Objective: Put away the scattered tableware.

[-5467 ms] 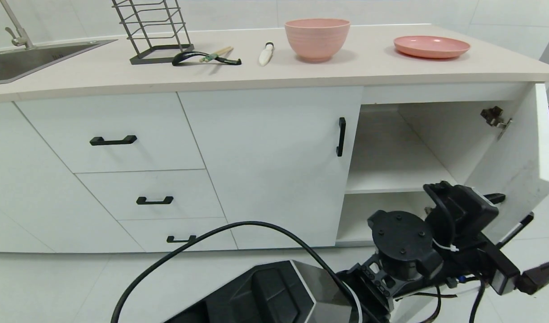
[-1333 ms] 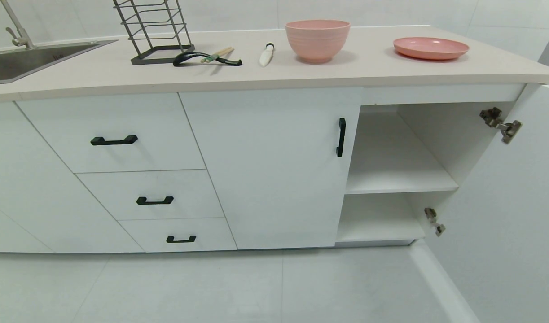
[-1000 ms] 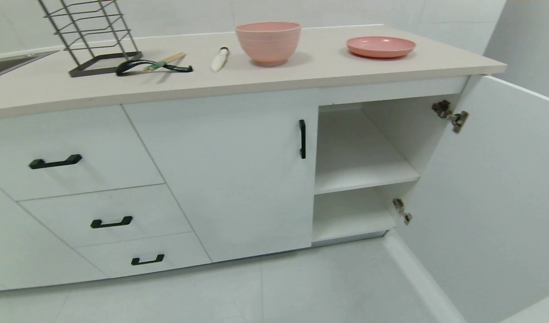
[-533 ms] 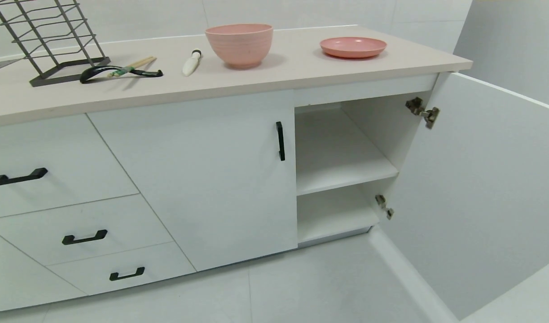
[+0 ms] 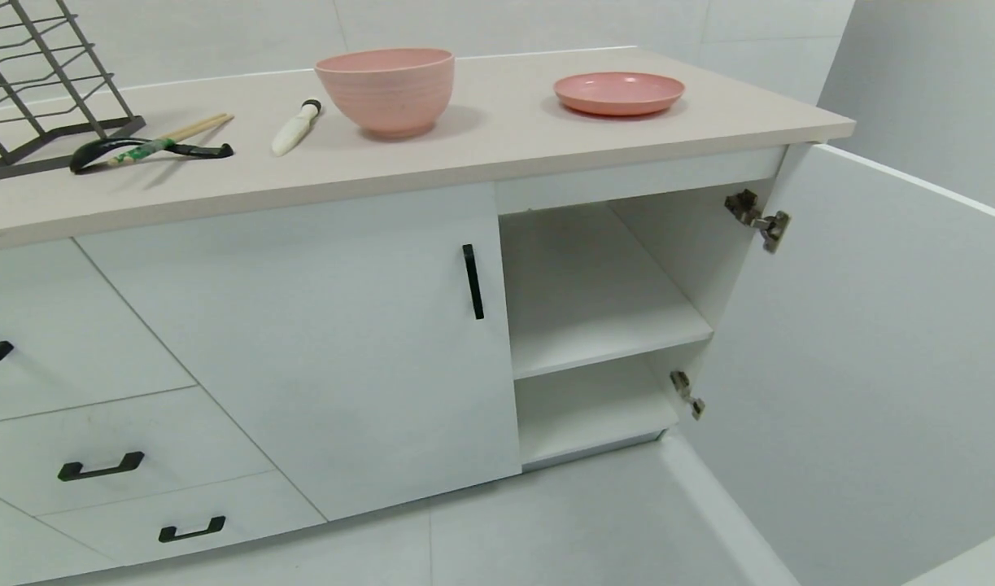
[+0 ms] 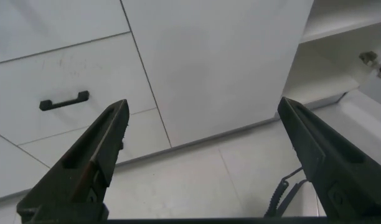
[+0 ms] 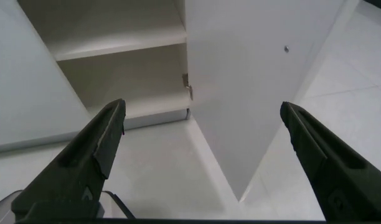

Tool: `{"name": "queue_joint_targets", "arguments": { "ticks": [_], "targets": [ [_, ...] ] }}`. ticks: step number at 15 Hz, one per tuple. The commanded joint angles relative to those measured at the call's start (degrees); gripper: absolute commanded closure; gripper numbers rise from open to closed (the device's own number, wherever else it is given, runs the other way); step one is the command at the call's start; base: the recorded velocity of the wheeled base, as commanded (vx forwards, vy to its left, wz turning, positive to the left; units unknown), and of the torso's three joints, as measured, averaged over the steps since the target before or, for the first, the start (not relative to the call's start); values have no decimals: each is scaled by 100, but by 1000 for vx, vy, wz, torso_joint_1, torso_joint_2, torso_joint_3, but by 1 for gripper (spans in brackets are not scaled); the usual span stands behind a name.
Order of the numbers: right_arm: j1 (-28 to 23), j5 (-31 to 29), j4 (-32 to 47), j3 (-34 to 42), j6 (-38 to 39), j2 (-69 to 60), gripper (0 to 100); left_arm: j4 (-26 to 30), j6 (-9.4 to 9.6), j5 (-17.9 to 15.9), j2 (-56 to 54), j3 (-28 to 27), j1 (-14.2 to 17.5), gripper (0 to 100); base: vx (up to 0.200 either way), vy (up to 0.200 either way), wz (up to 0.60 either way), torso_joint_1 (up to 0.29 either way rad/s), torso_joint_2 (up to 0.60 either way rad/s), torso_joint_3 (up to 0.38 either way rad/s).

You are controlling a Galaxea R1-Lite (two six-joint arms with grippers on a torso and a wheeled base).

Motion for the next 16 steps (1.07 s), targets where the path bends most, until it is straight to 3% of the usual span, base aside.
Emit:
{"name": "queue_joint_targets", "arguments": {
  "ticks": [1, 4, 7, 16],
  "targets": [
    [-7, 2, 1, 0, 4, 7, 0, -1, -3, -2, 18, 2, -7, 0, 0, 0, 600, 2, -2, 2],
    [-7, -7, 1, 0, 13, 7, 0, 7, -293, -2, 18, 2, -7, 0, 0, 0, 0, 0, 0, 0],
    [-7, -7, 1, 0, 4, 7, 0, 7, -302, 42, 18, 2, -7, 0, 0, 0, 0, 0, 0, 0],
    [-7, -16, 1, 0, 13, 7, 0, 16, -285, 60, 18, 2, -7, 0, 200, 0, 0, 3, 3, 4]
  ]
}}
